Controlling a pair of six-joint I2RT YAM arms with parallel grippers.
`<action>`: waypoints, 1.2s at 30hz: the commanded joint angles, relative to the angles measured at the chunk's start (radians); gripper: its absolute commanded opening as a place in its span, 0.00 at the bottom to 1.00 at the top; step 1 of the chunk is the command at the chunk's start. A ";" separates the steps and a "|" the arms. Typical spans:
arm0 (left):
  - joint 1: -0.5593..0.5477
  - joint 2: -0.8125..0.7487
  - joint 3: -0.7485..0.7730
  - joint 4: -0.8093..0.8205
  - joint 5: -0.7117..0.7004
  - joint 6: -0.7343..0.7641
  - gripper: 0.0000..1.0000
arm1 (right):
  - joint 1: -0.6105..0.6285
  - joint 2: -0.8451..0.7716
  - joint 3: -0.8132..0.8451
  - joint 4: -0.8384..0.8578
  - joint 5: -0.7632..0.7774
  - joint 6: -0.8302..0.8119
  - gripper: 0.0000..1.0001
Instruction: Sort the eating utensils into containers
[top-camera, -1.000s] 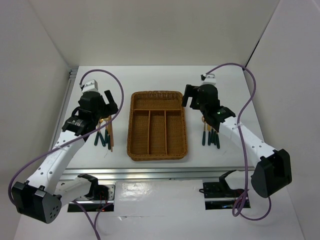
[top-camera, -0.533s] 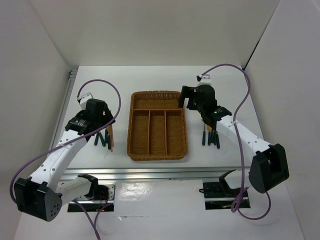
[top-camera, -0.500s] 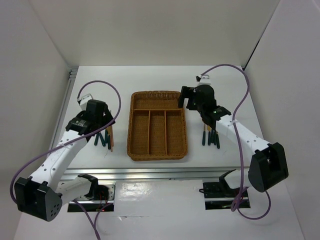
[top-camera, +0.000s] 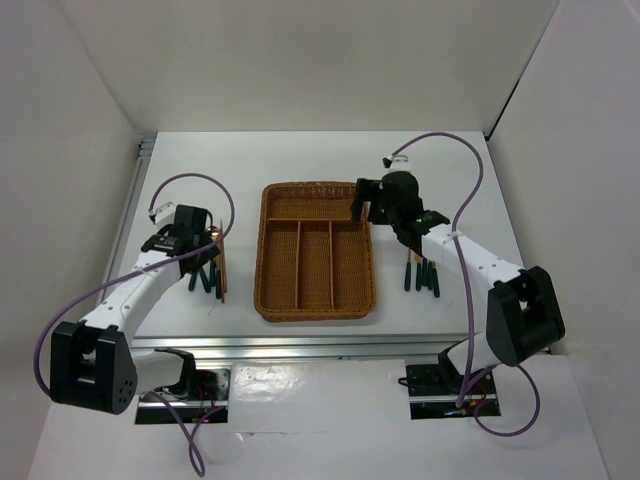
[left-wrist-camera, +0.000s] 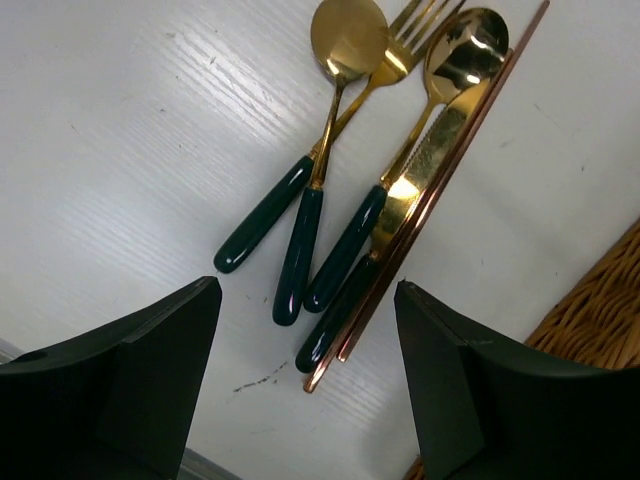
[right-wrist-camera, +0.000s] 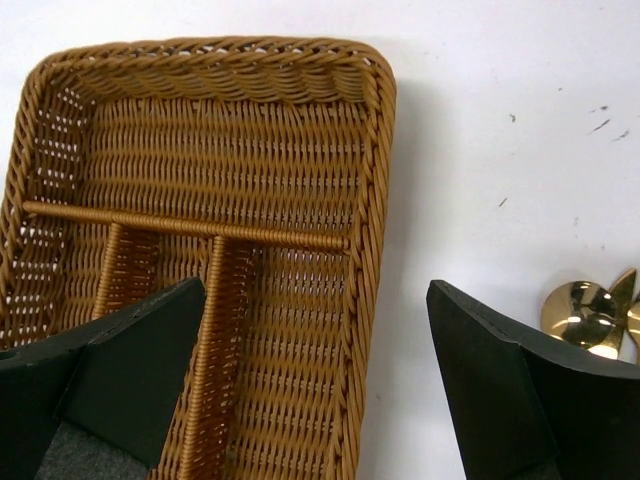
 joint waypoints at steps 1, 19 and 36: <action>0.044 0.011 0.006 0.075 -0.010 0.020 0.84 | -0.001 0.039 0.039 0.051 -0.019 -0.013 1.00; 0.157 0.022 -0.151 0.189 0.041 0.030 0.59 | -0.001 0.059 0.058 0.031 0.021 -0.004 1.00; 0.157 0.102 -0.168 0.198 0.027 0.048 0.67 | -0.001 0.059 0.058 0.022 0.048 -0.004 1.00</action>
